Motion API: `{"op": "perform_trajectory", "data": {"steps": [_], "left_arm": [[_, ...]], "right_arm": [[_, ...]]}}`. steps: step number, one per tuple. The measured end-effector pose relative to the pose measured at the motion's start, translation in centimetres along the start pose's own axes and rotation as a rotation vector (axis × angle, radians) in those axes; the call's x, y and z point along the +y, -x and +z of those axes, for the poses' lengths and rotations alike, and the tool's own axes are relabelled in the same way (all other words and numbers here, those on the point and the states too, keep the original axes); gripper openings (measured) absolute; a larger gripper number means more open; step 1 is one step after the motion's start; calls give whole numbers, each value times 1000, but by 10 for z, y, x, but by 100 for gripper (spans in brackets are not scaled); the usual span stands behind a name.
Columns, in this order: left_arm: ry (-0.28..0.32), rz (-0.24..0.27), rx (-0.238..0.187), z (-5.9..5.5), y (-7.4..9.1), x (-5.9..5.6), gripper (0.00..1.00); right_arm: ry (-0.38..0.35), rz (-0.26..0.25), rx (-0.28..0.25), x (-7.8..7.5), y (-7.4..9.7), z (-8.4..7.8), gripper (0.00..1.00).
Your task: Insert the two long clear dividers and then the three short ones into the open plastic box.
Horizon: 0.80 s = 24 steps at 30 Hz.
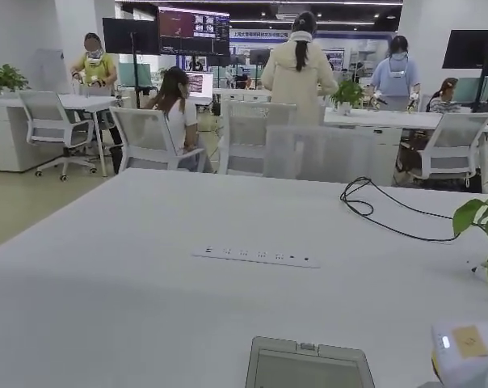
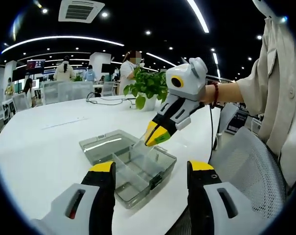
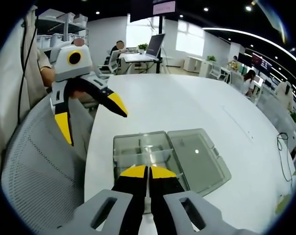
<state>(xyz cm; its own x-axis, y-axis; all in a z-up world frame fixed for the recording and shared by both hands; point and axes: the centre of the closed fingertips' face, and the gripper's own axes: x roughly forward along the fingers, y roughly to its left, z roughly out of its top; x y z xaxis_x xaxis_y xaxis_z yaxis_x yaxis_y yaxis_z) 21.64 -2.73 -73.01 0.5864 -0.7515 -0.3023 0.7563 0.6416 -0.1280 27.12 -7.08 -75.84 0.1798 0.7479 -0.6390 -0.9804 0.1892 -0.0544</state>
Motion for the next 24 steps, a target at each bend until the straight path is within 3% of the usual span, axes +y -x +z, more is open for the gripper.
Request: {"op": "perform_trajectory", "data": {"steps": [19, 24], "left_arm": [[3, 6, 18, -5, 0, 2, 60], [1, 8, 16, -5, 0, 2, 61]], "right_arm": [[-13, 8, 21, -3, -6, -6, 3], [40, 26, 57, 0, -12, -4, 2]]}}
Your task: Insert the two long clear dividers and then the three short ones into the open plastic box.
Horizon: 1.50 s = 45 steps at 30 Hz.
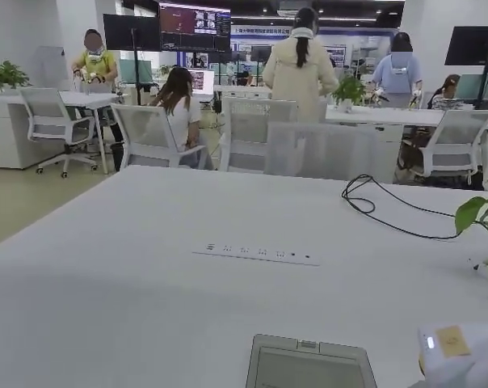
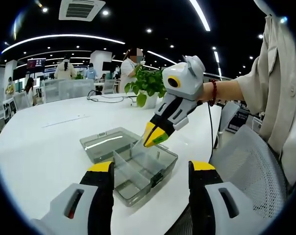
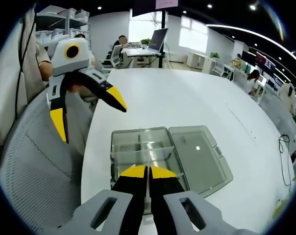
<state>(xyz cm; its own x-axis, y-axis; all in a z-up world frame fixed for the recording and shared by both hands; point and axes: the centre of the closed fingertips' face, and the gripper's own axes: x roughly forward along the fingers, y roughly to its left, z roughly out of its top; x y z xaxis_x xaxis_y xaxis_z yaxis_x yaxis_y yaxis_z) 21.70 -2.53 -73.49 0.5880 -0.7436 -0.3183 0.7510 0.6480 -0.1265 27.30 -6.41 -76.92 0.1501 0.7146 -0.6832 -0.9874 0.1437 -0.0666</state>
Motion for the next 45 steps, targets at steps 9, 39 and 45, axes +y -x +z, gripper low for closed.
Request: {"op": "perform_trajectory", "data": {"steps": [9, 39, 45], "left_arm": [[0, 11, -3, 1, 1, 2, 61], [-9, 18, -1, 0, 0, 2, 61], [-9, 23, -4, 1, 1, 3, 62]], "right_arm": [[75, 22, 31, 4, -10, 2, 2], [142, 82, 148, 6, -34, -10, 2], [143, 79, 194, 6, -40, -16, 2]]}}
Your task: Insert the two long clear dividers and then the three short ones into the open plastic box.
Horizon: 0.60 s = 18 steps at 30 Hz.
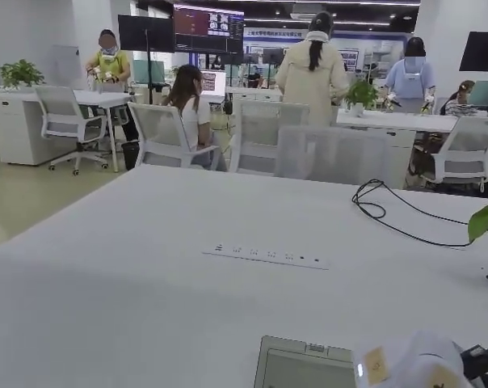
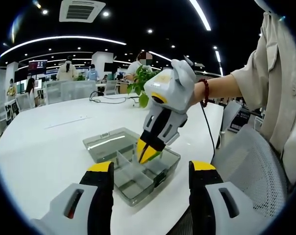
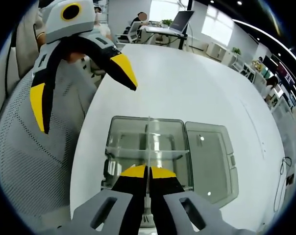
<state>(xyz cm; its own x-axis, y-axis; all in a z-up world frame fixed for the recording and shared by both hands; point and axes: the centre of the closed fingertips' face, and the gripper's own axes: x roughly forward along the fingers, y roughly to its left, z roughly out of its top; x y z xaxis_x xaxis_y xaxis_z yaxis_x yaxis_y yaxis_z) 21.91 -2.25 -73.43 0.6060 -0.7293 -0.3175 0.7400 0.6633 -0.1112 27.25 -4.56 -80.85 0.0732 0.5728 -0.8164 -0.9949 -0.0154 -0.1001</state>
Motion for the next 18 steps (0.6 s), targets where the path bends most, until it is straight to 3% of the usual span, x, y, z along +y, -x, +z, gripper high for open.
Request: {"op": "perform_trajectory", "data": {"steps": [11, 18], "left_arm": [[3, -7, -8, 2, 0, -1, 63], [-1, -7, -6, 1, 0, -1, 63]], "right_arm": [[-28, 49, 126, 1, -12, -10, 2], [9, 62, 222, 3, -19, -17, 2]]}}
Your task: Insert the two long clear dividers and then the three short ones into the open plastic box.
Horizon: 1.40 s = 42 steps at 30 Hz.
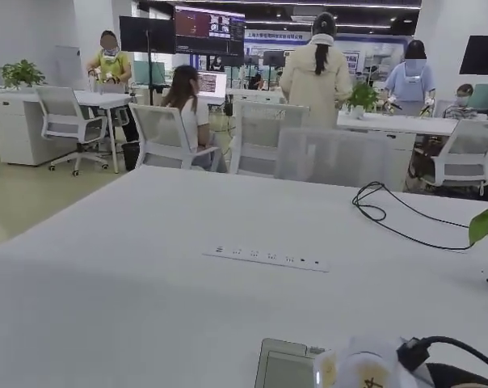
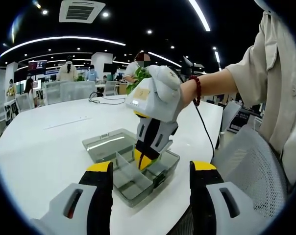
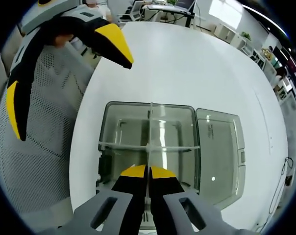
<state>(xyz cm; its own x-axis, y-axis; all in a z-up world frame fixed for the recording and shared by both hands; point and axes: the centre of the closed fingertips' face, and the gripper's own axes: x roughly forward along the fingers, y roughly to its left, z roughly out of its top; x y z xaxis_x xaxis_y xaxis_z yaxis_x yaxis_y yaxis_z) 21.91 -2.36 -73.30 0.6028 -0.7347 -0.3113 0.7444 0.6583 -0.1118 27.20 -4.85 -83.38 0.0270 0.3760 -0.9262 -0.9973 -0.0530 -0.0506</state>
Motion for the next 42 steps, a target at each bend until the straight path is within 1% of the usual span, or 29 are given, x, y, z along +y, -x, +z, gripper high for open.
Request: {"op": "perform_trajectory", "data": {"steps": [2, 5, 6, 9, 18, 20, 22, 24, 25, 26, 29, 30, 32, 37, 42], "left_arm": [[-1, -1, 0, 0, 0, 0, 63], [-5, -1, 3, 0, 0, 0, 63], [-6, -1, 2, 0, 1, -1, 63], [-6, 0, -3, 1, 1, -1, 64], [-15, 8, 1, 1, 1, 0, 65], [-15, 12, 1, 1, 1, 1, 66], [-13, 17, 0, 1, 1, 1, 67], [-12, 20, 0, 1, 2, 2, 69], [-11, 23, 0, 1, 2, 2, 70], [-11, 24, 1, 1, 2, 3, 71], [-9, 28, -1, 1, 1, 4, 73], [-9, 28, -2, 1, 1, 4, 74], [-9, 30, -1, 1, 1, 4, 76], [-6, 33, -4, 1, 1, 4, 78], [-8, 33, -3, 1, 1, 4, 80]], "right_arm": [[6, 4, 24, 0, -2, -1, 2], [23, 5, 39, 1, -5, -3, 2], [30, 3, 38, 1, -4, -3, 2], [18, 10, 30, 0, -4, -3, 2], [20, 8, 34, 1, -5, -3, 2], [26, 12, 30, 1, -5, -3, 3], [57, 15, 19, 1, -6, -2, 4], [55, 8, 18, 1, -5, -2, 6], [54, 6, 14, 1, -4, -1, 11], [55, 10, 10, 1, -5, 0, 13], [72, 8, -1, 2, -4, 1, 13], [67, 10, -8, 2, -3, 1, 14], [24, 17, -23, 3, 1, 3, 19], [-6, 17, -60, 3, 11, 4, 22], [-44, 28, -84, 5, 23, 0, 26]]}}
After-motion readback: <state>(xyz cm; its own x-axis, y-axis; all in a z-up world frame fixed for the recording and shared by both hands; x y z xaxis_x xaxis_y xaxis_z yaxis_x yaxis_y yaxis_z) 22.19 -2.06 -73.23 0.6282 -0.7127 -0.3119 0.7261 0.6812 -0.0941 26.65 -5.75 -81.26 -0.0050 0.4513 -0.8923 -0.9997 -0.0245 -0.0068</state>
